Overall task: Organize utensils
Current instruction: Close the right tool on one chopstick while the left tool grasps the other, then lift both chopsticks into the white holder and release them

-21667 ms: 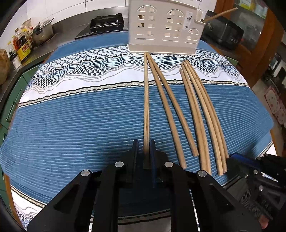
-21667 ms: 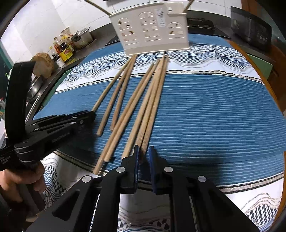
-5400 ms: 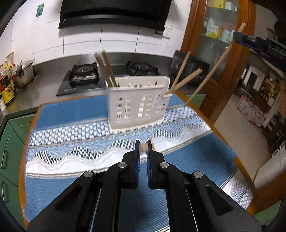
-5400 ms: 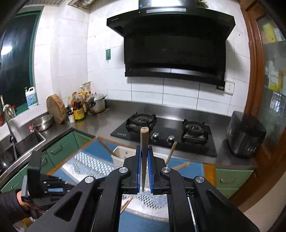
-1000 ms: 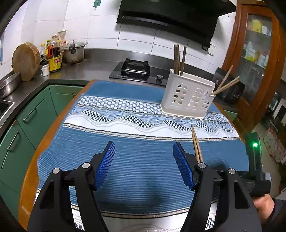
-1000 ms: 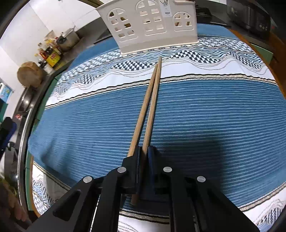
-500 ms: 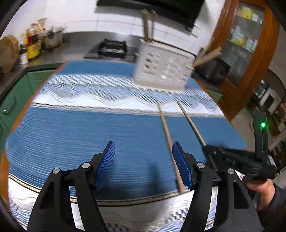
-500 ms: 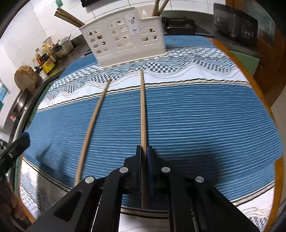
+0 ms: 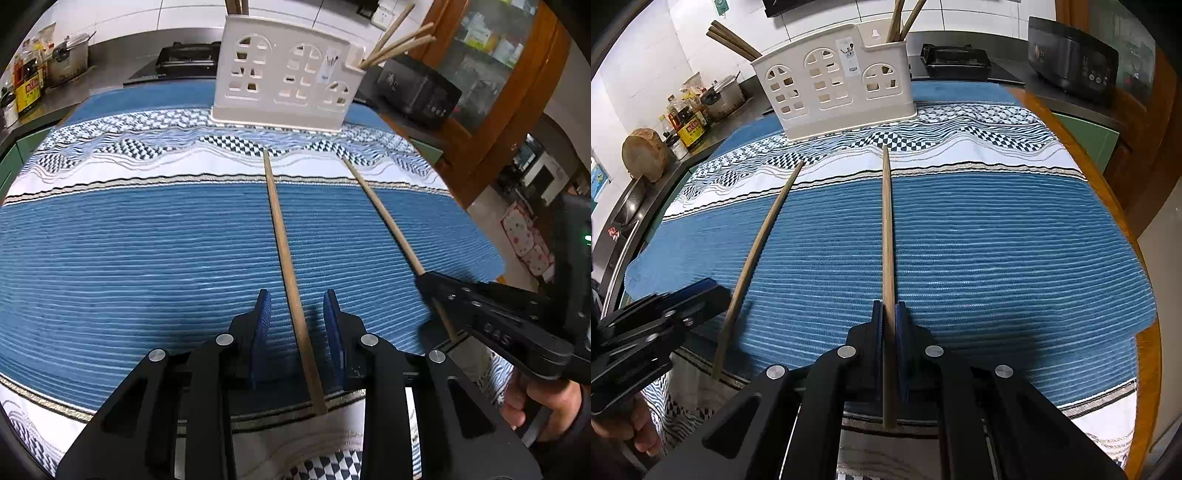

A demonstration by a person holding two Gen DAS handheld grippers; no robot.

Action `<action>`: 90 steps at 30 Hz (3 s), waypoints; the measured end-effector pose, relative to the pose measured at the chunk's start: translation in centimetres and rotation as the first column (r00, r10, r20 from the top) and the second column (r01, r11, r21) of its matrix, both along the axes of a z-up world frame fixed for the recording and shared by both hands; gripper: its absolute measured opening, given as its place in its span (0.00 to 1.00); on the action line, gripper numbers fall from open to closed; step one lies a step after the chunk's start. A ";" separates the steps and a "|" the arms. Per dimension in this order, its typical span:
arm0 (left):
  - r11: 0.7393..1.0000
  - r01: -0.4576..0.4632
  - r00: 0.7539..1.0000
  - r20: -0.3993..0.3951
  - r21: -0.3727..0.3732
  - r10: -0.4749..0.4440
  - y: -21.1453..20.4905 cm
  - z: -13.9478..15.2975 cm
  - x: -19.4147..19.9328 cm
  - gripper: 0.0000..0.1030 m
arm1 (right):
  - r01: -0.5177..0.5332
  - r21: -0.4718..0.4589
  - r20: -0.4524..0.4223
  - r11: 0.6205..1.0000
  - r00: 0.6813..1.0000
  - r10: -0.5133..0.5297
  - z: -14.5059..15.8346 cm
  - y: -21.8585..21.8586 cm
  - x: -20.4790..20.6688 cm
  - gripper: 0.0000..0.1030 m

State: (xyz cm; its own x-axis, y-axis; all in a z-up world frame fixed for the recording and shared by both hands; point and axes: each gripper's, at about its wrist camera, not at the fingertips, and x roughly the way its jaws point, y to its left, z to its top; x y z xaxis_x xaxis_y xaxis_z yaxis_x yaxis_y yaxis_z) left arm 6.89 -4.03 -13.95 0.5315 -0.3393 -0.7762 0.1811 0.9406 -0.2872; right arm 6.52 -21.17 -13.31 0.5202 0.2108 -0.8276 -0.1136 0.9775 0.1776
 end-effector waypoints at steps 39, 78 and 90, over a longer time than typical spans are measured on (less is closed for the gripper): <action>0.994 0.041 0.999 0.011 0.097 -0.042 -0.1 1.6 0.9 0.06 | -0.026 0.006 0.077 1.000 0.997 0.025 1.3 -0.4 -2.1 0.07; 0.994 0.057 0.998 -0.018 0.092 -0.056 0.7 0.1 -0.2 0.05 | -0.065 -0.034 0.317 0.997 0.946 0.073 10.3 -0.4 -2.4 0.07; 0.998 0.029 0.987 0.154 0.049 -0.036 2.0 6.8 1.2 0.05 | -0.080 -0.032 0.382 0.996 0.920 0.087 13.3 -0.4 -1.7 0.07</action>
